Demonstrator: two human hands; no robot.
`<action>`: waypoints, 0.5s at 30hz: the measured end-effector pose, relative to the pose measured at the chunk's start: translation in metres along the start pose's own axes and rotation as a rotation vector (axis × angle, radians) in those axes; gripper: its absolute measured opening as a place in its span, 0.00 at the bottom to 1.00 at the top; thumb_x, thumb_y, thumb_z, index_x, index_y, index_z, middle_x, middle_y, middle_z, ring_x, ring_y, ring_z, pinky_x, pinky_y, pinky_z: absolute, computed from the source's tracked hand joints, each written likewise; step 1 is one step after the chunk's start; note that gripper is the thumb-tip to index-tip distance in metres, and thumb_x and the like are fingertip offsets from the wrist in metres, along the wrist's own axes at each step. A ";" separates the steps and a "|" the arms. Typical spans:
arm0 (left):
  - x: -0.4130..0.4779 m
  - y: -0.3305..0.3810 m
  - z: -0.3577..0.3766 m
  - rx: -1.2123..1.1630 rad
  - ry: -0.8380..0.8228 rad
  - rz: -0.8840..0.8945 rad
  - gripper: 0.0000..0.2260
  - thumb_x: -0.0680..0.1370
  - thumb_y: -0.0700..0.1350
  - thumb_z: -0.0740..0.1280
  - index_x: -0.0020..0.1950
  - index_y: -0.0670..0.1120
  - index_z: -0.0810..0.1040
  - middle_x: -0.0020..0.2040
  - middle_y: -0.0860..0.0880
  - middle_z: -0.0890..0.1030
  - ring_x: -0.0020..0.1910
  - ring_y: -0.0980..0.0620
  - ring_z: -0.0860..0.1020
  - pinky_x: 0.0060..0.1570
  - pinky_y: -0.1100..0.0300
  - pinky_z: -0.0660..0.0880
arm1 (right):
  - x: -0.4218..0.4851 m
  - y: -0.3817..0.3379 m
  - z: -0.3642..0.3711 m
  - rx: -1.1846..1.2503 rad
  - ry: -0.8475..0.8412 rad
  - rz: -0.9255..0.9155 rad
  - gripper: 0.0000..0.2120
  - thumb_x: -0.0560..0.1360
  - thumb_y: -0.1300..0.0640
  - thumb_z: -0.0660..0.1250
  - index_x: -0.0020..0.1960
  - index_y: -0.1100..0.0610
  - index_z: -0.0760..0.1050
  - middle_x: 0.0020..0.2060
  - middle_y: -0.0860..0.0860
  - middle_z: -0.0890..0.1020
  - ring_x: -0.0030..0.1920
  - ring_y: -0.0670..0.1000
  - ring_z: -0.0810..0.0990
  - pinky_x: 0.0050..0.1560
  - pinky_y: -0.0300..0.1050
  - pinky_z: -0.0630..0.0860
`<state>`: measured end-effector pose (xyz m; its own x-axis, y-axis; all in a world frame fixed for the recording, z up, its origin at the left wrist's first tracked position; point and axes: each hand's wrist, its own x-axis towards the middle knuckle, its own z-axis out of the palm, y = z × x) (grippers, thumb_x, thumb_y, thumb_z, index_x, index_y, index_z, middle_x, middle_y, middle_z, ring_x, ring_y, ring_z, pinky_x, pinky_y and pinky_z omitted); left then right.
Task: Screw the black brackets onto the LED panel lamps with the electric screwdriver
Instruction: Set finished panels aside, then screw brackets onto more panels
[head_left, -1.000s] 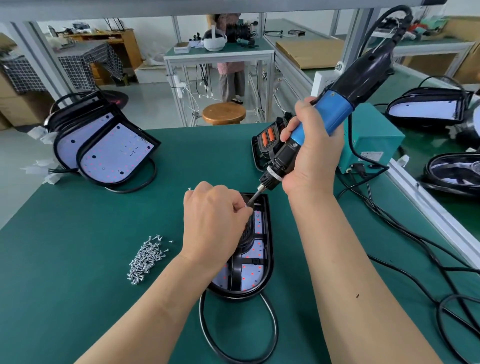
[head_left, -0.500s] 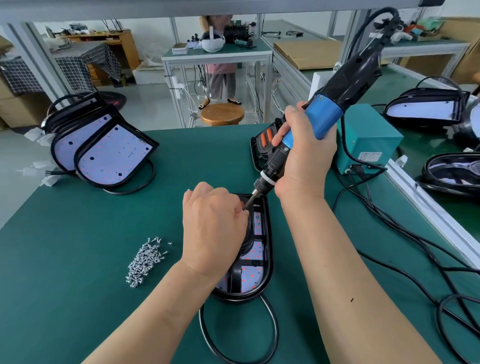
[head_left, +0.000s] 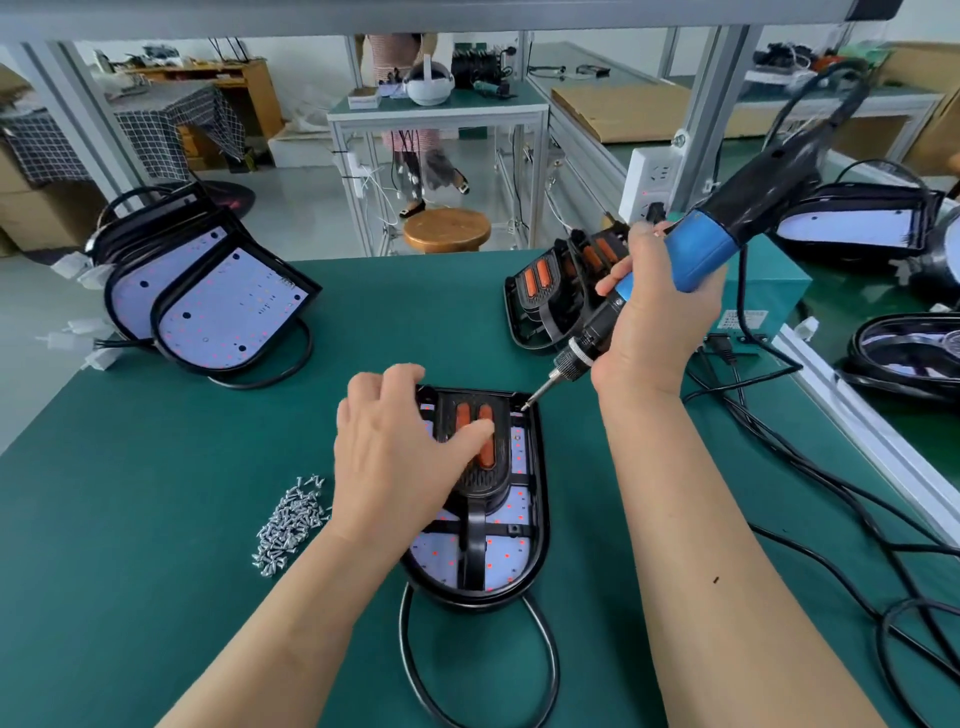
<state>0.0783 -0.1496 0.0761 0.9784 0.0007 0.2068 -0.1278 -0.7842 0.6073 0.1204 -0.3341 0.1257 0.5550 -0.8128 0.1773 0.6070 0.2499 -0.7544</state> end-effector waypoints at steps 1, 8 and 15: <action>0.000 -0.004 0.001 -0.050 -0.051 -0.076 0.35 0.68 0.62 0.75 0.70 0.50 0.68 0.60 0.50 0.69 0.62 0.47 0.70 0.59 0.54 0.68 | 0.000 0.001 0.000 -0.019 -0.005 -0.024 0.09 0.75 0.67 0.69 0.52 0.61 0.72 0.30 0.45 0.76 0.28 0.52 0.71 0.30 0.41 0.73; 0.009 -0.013 0.006 -0.325 -0.296 -0.257 0.30 0.62 0.63 0.78 0.56 0.50 0.72 0.50 0.54 0.82 0.52 0.51 0.81 0.55 0.49 0.78 | -0.004 0.010 0.001 -0.081 -0.065 -0.063 0.09 0.74 0.66 0.70 0.51 0.60 0.71 0.29 0.46 0.76 0.25 0.48 0.73 0.30 0.45 0.74; 0.010 -0.015 0.011 -0.427 -0.300 -0.273 0.29 0.60 0.60 0.78 0.57 0.54 0.73 0.51 0.55 0.83 0.50 0.53 0.82 0.54 0.50 0.79 | -0.005 0.012 0.001 -0.095 -0.092 -0.050 0.09 0.74 0.65 0.70 0.51 0.59 0.72 0.28 0.44 0.75 0.25 0.46 0.73 0.30 0.44 0.74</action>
<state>0.0919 -0.1450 0.0606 0.9802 -0.0570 -0.1894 0.1424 -0.4609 0.8759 0.1256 -0.3260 0.1165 0.5778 -0.7700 0.2705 0.5810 0.1553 -0.7989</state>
